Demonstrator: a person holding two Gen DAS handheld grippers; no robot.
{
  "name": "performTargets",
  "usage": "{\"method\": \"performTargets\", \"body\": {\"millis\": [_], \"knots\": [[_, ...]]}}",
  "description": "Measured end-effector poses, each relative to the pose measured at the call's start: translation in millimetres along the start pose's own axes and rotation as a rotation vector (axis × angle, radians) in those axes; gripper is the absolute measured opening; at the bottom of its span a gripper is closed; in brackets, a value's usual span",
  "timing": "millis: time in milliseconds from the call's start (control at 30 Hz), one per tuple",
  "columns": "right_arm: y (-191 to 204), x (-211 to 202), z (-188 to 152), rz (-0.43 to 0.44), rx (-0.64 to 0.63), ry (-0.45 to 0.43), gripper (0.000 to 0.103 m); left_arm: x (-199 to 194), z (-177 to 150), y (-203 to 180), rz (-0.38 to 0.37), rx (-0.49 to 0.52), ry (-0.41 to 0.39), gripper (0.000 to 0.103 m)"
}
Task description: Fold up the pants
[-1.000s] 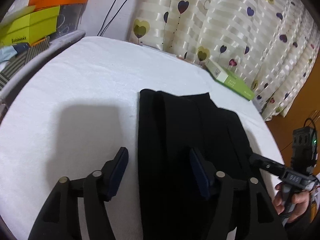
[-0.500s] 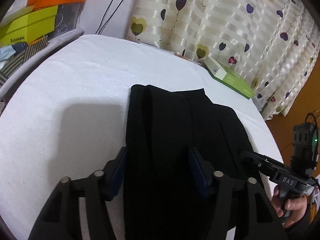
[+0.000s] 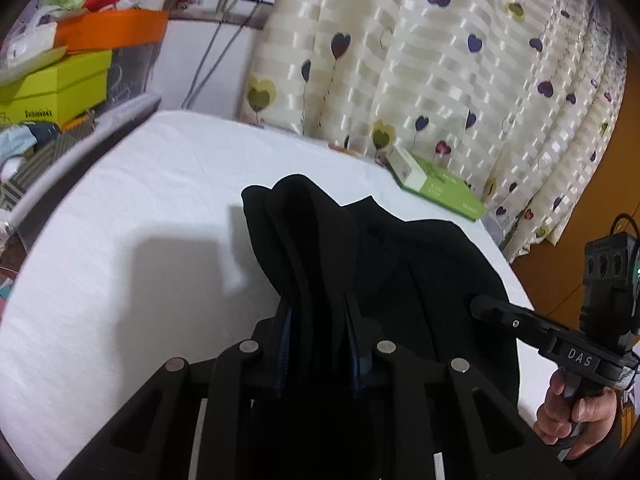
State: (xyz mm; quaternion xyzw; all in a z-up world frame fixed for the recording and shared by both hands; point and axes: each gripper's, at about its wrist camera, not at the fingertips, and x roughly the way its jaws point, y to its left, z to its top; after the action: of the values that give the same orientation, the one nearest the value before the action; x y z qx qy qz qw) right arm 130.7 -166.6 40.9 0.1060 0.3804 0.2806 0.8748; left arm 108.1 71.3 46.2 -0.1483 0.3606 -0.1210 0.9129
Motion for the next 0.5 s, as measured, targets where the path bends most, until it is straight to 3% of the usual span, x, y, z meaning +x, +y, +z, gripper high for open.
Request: {"method": "performTargets", "body": {"millis": [267,500], "knots": [[24.3,36.9,23.8,0.078,0.006,0.015,0.016,-17.1,33.9,33.3,0.077,0.008,-0.03,0.025],[30.7,86.1,23.2,0.084,-0.014,0.075,0.017,8.5,41.3,67.4,0.172,0.017,0.015,0.025]]}}
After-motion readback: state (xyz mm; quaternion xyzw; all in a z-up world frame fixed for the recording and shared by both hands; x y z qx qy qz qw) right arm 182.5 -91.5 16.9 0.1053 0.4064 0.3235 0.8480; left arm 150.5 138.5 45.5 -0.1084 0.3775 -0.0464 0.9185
